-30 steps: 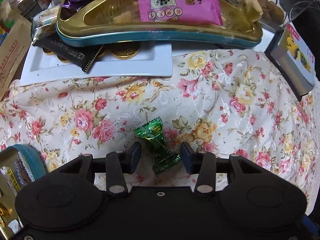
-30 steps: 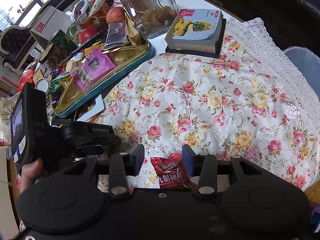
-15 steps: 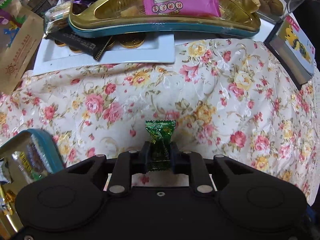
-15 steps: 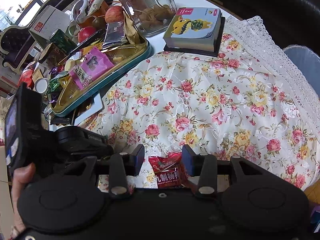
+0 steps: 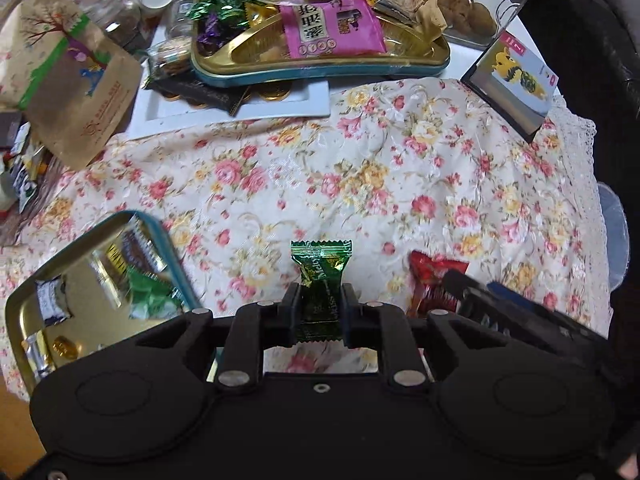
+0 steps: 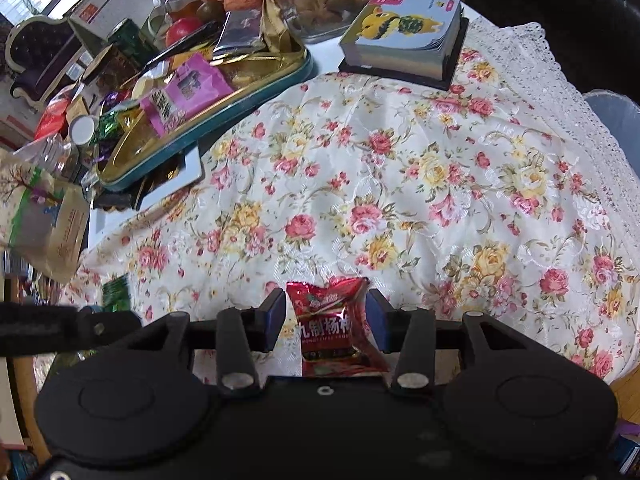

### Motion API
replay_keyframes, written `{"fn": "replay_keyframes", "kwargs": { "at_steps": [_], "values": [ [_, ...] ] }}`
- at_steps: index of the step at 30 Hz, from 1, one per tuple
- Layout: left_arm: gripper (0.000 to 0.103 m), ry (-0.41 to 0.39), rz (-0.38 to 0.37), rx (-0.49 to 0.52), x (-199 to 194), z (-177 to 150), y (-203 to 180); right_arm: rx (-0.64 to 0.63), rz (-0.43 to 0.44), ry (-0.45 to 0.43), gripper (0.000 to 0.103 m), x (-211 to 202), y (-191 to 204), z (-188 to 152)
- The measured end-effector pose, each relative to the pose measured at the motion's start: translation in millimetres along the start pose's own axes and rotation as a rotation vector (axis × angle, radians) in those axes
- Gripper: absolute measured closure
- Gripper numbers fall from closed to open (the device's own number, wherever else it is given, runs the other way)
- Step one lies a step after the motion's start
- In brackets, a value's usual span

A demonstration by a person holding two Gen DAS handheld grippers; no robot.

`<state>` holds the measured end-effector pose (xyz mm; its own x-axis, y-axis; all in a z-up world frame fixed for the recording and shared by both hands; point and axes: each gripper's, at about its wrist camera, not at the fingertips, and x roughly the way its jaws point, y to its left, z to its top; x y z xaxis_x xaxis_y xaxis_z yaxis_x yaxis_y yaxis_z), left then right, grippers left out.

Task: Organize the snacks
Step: 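Carry the green candy into the gold tray and release it while the right tool carries the red packet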

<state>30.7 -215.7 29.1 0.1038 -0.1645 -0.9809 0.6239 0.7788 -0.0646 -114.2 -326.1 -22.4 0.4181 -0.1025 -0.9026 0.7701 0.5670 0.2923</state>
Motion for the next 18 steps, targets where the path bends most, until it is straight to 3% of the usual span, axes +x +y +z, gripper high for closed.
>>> {"fn": "replay_keyframes", "kwargs": {
  "at_steps": [7, 13, 18],
  "values": [
    [0.077, -0.005, 0.033, -0.032, -13, -21, 20, -0.012, -0.026, 0.019, 0.053, 12, 3, -5],
    [0.077, -0.021, 0.055, -0.064, -11, -20, 34, -0.035, -0.042, 0.045, 0.052, 23, 7, -10],
    [0.077, -0.004, 0.027, -0.096, -9, -19, 44, -0.050, -0.060, 0.055, 0.052, 32, 12, -12]
  ]
}}
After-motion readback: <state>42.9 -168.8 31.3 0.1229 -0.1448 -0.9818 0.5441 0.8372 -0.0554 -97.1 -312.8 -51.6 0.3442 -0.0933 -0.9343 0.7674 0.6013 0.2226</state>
